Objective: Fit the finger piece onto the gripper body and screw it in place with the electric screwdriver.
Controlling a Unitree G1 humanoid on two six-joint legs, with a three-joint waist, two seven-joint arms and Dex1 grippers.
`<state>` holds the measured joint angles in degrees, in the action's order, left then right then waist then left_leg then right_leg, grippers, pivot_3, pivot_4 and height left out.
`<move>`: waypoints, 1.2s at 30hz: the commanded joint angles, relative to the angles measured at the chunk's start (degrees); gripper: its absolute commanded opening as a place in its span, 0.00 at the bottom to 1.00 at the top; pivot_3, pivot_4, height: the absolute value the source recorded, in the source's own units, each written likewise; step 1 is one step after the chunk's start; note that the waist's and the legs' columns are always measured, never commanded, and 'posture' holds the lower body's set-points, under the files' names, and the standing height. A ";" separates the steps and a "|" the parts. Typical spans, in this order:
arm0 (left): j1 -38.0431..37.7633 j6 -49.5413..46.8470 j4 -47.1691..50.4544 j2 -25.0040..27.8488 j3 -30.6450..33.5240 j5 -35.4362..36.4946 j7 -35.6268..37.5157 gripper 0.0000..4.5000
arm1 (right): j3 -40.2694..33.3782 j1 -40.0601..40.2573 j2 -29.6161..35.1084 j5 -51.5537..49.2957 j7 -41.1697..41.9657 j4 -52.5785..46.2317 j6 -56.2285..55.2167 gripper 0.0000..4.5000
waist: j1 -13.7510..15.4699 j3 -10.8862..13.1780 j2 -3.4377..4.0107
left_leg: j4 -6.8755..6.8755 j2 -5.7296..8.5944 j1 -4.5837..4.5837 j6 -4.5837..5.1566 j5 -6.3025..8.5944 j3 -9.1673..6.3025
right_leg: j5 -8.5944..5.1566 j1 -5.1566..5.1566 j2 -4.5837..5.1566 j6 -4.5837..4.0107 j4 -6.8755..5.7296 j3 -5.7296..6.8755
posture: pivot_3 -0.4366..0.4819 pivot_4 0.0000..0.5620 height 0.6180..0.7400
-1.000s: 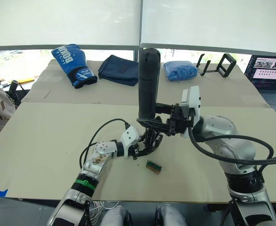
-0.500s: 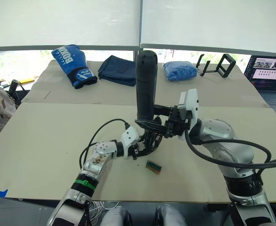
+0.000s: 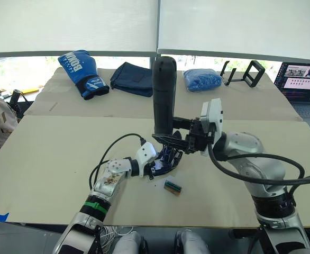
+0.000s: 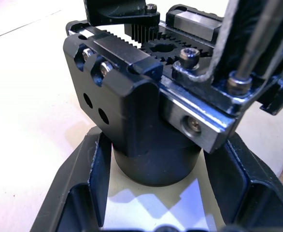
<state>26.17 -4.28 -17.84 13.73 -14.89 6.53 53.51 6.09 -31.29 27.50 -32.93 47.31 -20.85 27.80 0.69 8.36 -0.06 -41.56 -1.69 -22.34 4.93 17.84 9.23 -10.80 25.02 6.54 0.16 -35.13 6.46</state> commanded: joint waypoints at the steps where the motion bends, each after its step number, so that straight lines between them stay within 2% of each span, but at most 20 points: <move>1: -1.20 -2.27 -1.54 -0.42 -2.78 -1.23 1.08 0.50 | -1.52 -1.23 1.41 -1.12 1.68 0.82 1.27 0.43 | 0.01 0.00 0.00 | 0.00 0.00 -0.01 0.00 0.00 0.00 | 0.00 0.01 0.00 0.00 0.00 0.00 | 0.48 0.27 1.00; 10: -0.16 -1.03 -3.28 -1.12 -2.26 -2.57 -1.63 0.50 | -9.85 -7.64 1.68 -10.33 5.24 -0.21 0.16 0.43 | 0.26 0.02 -0.01 | -0.03 0.02 -0.21 0.01 0.00 -0.05 | 0.02 0.12 0.08 -0.01 0.02 0.06 | 0.48 0.27 1.00; 22: 0.31 0.02 -4.51 -1.17 -1.12 -1.84 -1.94 0.50 | -15.45 -7.22 2.22 -18.21 6.32 -4.11 0.08 0.43 | 0.35 0.03 -0.01 | -0.04 0.05 -0.21 0.02 0.00 -0.15 | 0.03 0.07 0.33 -0.01 0.03 0.17 | 0.48 0.27 1.00; 23: 0.13 0.48 -4.44 -1.09 -0.61 -1.34 -1.76 0.73 | -16.28 -7.39 2.60 -20.20 5.72 -4.84 0.98 0.43 | 0.34 0.02 -0.01 | -0.04 0.05 -0.21 0.02 0.00 -0.16 | 0.03 0.06 0.34 -0.01 0.04 0.18 | 0.48 0.27 1.00; 26: -1.00 1.93 -3.44 0.11 0.51 -0.77 -1.22 0.98 | -19.90 -9.27 4.19 -28.77 0.32 -6.35 5.15 0.43 | 0.15 0.03 -0.01 | -0.04 0.05 -0.21 0.02 0.00 -0.17 | 0.04 0.08 0.38 -0.01 0.03 0.19 | 0.48 0.27 1.00; 30: -5.20 3.14 1.48 5.24 3.34 2.85 3.29 0.98 | -25.23 -9.31 13.85 -37.19 -2.54 -6.03 12.79 0.43 | -0.46 0.04 0.00 | 0.08 0.04 -0.22 0.01 0.00 -0.17 | 0.05 0.18 0.54 -0.06 0.03 0.40 | 0.48 0.27 1.00; 33: -7.76 4.05 4.31 9.98 8.15 8.04 7.66 0.98 | -29.19 -8.95 23.11 -42.49 -3.02 -1.57 19.54 0.43 | -1.35 0.08 0.00 | 0.50 0.03 -0.10 -0.14 -0.09 -0.08 | 0.03 0.25 0.77 -0.23 0.08 0.57 | 0.48 0.27 1.00; 36: -10.62 4.63 5.83 15.76 12.81 13.23 13.94 0.98 | -30.65 -6.11 36.13 -42.97 0.28 5.04 29.96 0.43 | -1.37 0.18 0.06 | 0.73 -0.01 -0.03 -0.33 -0.21 -0.08 | -0.03 0.31 0.73 -0.39 0.07 0.65 | 0.48 0.27 1.00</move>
<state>16.50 -0.25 -13.69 27.71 -5.11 16.71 64.21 -21.81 -37.68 60.30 -74.70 46.21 -18.26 53.13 -0.68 8.54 0.00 -40.77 -1.70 -22.40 4.56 17.61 9.15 -10.86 25.37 7.28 -0.27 -35.08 7.13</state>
